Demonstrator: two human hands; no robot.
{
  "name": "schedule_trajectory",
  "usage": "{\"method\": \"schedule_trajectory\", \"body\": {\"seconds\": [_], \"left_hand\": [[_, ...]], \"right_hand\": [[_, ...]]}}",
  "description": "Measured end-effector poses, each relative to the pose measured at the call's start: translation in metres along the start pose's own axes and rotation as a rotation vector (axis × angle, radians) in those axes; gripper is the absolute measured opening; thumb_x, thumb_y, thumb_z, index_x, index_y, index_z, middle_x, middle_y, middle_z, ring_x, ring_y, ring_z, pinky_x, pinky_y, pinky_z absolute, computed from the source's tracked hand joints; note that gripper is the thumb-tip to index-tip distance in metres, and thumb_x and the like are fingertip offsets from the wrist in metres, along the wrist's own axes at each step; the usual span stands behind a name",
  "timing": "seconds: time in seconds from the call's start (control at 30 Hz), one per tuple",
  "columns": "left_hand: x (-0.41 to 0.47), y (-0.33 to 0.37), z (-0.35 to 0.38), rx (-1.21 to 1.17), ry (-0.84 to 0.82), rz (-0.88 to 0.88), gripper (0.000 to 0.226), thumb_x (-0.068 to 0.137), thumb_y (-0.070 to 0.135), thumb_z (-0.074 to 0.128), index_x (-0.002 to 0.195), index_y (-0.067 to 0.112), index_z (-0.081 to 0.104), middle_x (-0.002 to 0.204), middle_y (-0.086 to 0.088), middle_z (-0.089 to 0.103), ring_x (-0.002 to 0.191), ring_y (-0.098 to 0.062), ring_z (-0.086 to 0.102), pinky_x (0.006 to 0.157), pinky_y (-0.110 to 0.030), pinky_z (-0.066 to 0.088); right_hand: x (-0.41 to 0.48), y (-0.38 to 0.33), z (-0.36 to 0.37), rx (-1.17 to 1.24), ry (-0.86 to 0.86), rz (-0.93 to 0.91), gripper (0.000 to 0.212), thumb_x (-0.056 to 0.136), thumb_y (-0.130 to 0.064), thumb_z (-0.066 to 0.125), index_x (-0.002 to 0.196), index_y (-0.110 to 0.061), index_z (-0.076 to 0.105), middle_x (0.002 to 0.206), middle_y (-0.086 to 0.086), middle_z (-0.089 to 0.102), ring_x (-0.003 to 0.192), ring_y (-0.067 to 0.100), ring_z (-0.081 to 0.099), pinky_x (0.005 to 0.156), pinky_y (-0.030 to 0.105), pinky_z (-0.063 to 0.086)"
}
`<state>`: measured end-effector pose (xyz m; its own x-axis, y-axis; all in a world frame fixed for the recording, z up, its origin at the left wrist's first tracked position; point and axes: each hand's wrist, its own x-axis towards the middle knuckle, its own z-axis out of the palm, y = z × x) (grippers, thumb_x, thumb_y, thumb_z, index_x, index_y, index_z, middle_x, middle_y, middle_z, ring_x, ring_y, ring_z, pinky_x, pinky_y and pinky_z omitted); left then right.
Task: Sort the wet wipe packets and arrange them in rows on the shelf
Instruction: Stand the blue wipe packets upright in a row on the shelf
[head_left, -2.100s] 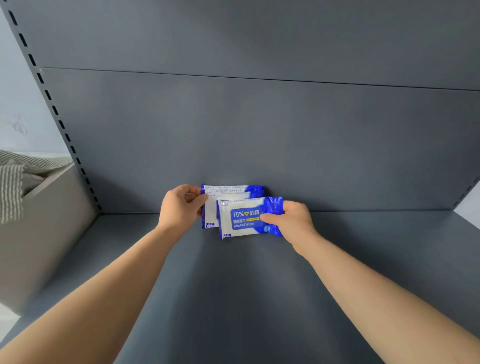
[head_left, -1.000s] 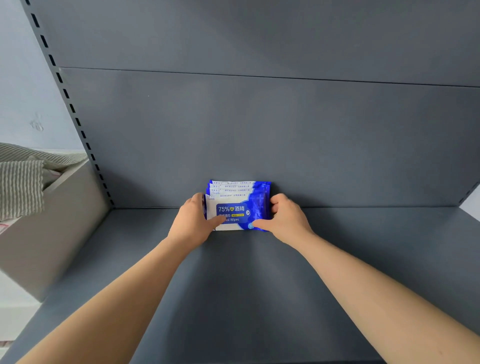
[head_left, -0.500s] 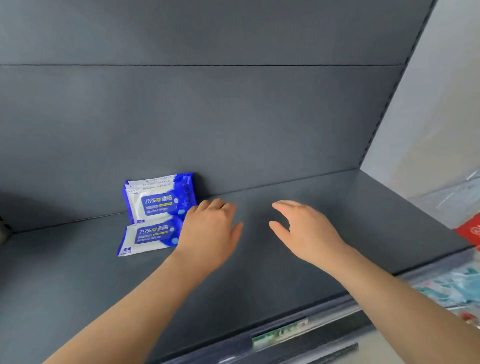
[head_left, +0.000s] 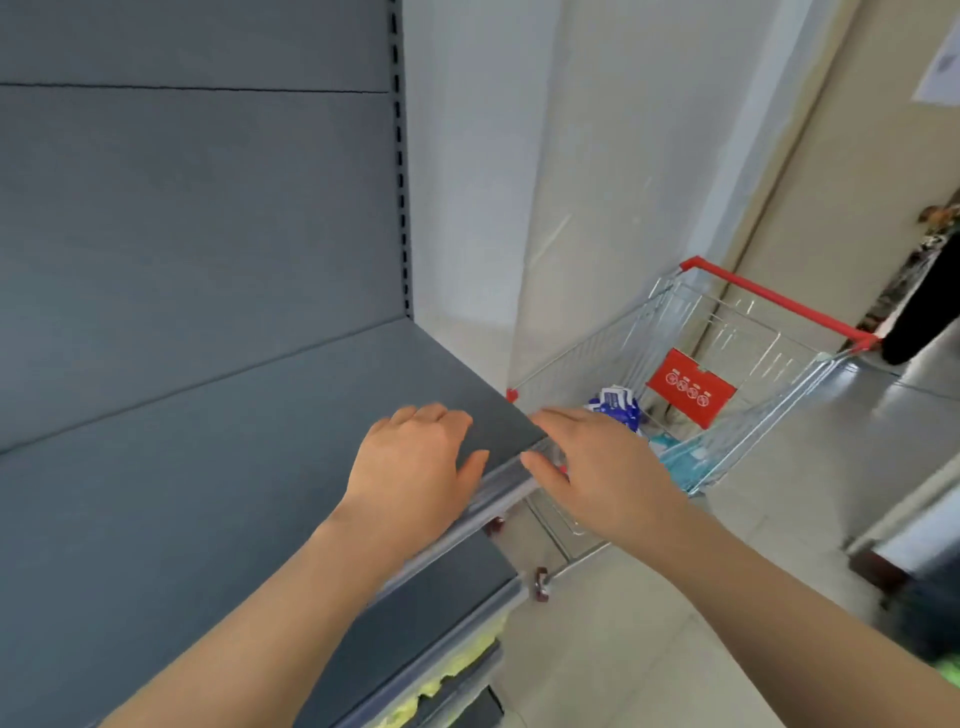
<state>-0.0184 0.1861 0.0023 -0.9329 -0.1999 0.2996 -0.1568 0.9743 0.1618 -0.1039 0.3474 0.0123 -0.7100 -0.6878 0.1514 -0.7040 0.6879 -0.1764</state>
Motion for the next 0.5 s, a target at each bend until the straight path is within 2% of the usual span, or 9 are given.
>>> {"method": "schedule_trajectory", "body": {"seconds": [0.07, 0.13, 0.2, 0.27, 0.4, 0.5], "left_hand": [[0.024, 0.029, 0.015, -0.020, 0.007, 0.017, 0.034, 0.091, 0.040, 0.054, 0.112, 0.016, 0.064, 0.103, -0.002, 0.066, 0.097, -0.025, 0.060, 0.080, -0.035, 0.048], [0.053, 0.066, 0.034, -0.034, 0.020, 0.046, 0.027, 0.086, 0.034, 0.063, 0.100, 0.012, 0.069, 0.093, -0.005, 0.069, 0.086, -0.029, 0.064, 0.071, -0.036, 0.051], [0.083, 0.101, 0.053, -0.021, -0.020, 0.060, 0.027, 0.091, 0.035, 0.054, 0.107, 0.016, 0.066, 0.102, -0.003, 0.067, 0.093, -0.027, 0.062, 0.076, -0.036, 0.051], [0.116, 0.129, 0.075, -0.005, -0.046, 0.077, 0.033, 0.096, 0.039, 0.043, 0.117, 0.021, 0.059, 0.113, 0.000, 0.063, 0.102, -0.023, 0.057, 0.084, -0.034, 0.047], [0.184, 0.168, 0.122, -0.006, -0.087, 0.071, 0.035, 0.096, 0.042, 0.041, 0.119, 0.022, 0.058, 0.116, -0.001, 0.062, 0.104, -0.022, 0.057, 0.085, -0.034, 0.047], [0.237, 0.188, 0.162, -0.011, -0.142, 0.049, 0.037, 0.096, 0.044, 0.042, 0.120, 0.021, 0.058, 0.115, -0.001, 0.063, 0.102, -0.021, 0.058, 0.086, -0.035, 0.049]], "right_hand": [[0.001, 0.037, -0.004, -0.015, -0.012, 0.035, 0.035, 0.094, -0.036, 0.051, 0.116, -0.011, 0.060, 0.112, 0.007, 0.065, 0.104, 0.029, 0.059, 0.084, 0.035, 0.046], [0.001, 0.081, -0.008, -0.005, -0.031, 0.088, 0.034, 0.094, -0.036, 0.049, 0.114, -0.011, 0.060, 0.112, 0.007, 0.064, 0.104, 0.029, 0.058, 0.085, 0.037, 0.048], [0.005, 0.124, -0.011, -0.011, -0.045, 0.142, 0.038, 0.096, -0.037, 0.046, 0.124, -0.013, 0.057, 0.123, 0.006, 0.061, 0.113, 0.026, 0.055, 0.094, 0.039, 0.047], [0.011, 0.163, -0.014, -0.020, -0.080, 0.197, 0.039, 0.098, -0.037, 0.044, 0.130, -0.016, 0.052, 0.130, 0.003, 0.057, 0.116, 0.022, 0.053, 0.097, 0.034, 0.046], [0.040, 0.238, -0.011, -0.021, -0.106, 0.271, 0.042, 0.099, -0.040, 0.043, 0.136, -0.020, 0.048, 0.135, 0.000, 0.055, 0.120, 0.017, 0.053, 0.098, 0.028, 0.043], [0.077, 0.291, -0.002, -0.040, -0.103, 0.306, 0.040, 0.098, -0.042, 0.043, 0.133, -0.023, 0.051, 0.130, -0.001, 0.058, 0.113, 0.018, 0.057, 0.091, 0.030, 0.047]]}}
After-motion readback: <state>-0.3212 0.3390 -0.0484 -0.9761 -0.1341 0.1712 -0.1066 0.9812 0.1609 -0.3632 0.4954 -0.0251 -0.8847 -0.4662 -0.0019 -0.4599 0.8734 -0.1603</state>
